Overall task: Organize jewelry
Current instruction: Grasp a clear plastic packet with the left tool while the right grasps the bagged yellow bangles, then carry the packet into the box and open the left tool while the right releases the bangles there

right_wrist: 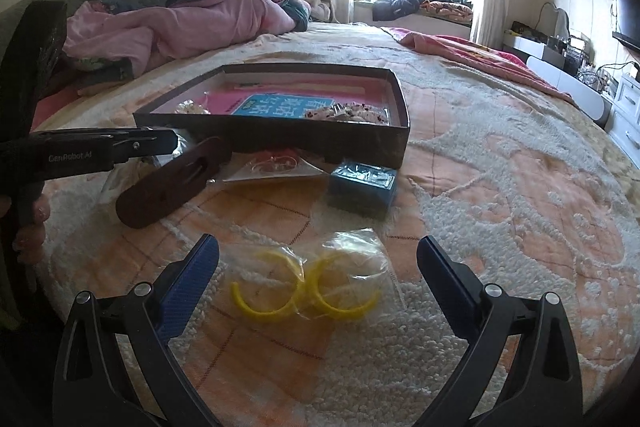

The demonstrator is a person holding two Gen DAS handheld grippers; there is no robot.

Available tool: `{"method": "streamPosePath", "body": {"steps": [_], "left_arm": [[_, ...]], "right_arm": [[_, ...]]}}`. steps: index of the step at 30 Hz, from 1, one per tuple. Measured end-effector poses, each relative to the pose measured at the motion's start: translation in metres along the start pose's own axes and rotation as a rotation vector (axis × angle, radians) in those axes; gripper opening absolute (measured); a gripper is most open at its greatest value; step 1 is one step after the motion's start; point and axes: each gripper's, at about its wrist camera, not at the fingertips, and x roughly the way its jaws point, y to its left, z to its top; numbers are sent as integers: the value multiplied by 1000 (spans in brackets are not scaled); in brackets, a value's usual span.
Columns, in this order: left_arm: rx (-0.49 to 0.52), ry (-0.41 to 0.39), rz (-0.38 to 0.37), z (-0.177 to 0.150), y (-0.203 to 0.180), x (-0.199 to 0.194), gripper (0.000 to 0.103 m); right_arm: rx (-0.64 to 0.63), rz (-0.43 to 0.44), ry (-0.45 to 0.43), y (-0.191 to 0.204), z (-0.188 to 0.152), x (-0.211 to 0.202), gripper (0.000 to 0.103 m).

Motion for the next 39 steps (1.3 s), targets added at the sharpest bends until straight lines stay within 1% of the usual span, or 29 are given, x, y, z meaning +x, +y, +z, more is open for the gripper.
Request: {"method": "streamPosePath", "body": {"steps": [2,7,11,13,14,15,16,19,26,32,39], "left_arm": [[-3,6,-5,0,-1,3,19],[26,-8,10,1,-8,3,12],[40,-27,8,1,-11,0,10],[51,-48,10,2,-13,-5,10],[55,-56,10,3,-14,-6,10],[61,-67,14,3,-15,-9,10],[64,-77,16,4,-16,-11,10],[62,-101,11,7,-16,-16,9],[68,-129,-2,9,-18,-24,8],[68,-161,-9,12,-18,-32,8],[44,-200,18,18,-10,-40,8]], "right_arm": [[-5,0,4,0,-1,3,96],[-24,-2,18,2,-3,11,96],[-54,-11,23,5,-5,14,96],[-54,-7,23,5,-5,14,96],[-52,-4,24,4,-5,14,94],[-51,4,28,4,-5,15,86],[-51,8,31,4,-5,15,84],[-47,11,29,3,-5,15,83],[-12,13,19,-3,-2,11,82],[8,17,-8,-6,3,4,82],[-18,24,-50,0,11,-6,82]]}}
